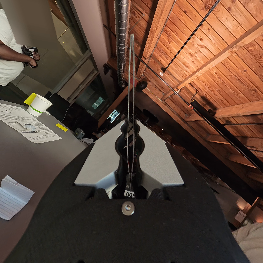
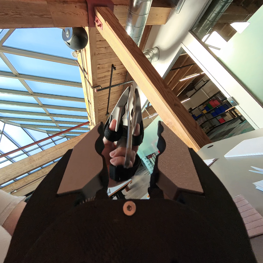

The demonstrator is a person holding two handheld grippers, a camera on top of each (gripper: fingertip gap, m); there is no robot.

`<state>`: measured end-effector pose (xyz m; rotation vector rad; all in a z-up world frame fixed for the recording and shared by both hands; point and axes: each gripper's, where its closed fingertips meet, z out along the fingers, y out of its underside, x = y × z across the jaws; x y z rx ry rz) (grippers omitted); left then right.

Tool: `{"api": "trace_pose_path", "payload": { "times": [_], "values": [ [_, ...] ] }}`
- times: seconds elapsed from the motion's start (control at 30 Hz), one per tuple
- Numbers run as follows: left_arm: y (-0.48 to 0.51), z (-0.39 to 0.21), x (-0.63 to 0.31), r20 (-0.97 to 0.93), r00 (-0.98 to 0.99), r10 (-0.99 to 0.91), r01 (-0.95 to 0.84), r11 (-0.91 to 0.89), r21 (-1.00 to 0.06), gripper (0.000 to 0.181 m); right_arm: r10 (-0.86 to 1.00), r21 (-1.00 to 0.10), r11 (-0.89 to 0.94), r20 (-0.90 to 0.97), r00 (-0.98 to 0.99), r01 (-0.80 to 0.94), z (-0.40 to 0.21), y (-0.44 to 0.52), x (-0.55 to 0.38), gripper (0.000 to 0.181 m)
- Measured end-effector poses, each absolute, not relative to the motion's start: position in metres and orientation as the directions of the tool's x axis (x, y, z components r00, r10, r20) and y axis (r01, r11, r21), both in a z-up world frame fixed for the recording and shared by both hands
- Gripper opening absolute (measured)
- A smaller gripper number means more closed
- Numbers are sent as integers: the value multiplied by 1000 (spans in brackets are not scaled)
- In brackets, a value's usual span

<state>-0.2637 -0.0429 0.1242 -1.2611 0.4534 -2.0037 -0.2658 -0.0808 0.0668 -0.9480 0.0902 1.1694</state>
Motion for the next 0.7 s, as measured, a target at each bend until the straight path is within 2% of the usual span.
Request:
{"api": "trace_pose_path", "payload": {
  "times": [0.03,0.13,0.17,0.27,0.4,0.5,0.57,0.7],
  "values": [
    [-46,124,-263,624,-260,-737,385,-672,-633,8,732,-591,67,-519,442,-804,70,-79,-263,68],
    [-56,121,-259,606,-236,-760,379,-646,-663,8,740,-592,51,-519,428,-805,78,-80,-256,30],
    [-58,121,-260,601,-234,-764,388,-640,-663,8,754,-591,46,-508,416,-806,79,-83,-255,11],
    [-62,121,-260,601,-236,-764,412,-638,-650,7,762,-589,33,-508,402,-807,81,-87,-252,11],
    [-65,125,-260,619,-280,-734,446,-670,-593,7,767,-564,3,-529,364,-826,81,-91,-254,28],
    [-70,122,-255,621,-285,-730,437,-676,-594,7,787,-509,37,-515,339,-860,88,-102,-244,16],
    [-74,123,-256,621,-304,-722,458,-683,-569,7,773,-538,53,-511,376,-841,87,-102,-242,9],
    [-78,126,-259,630,-343,-697,496,-704,-508,8,772,-558,111,-473,425,-823,94,-109,-241,18]
  ]
}}
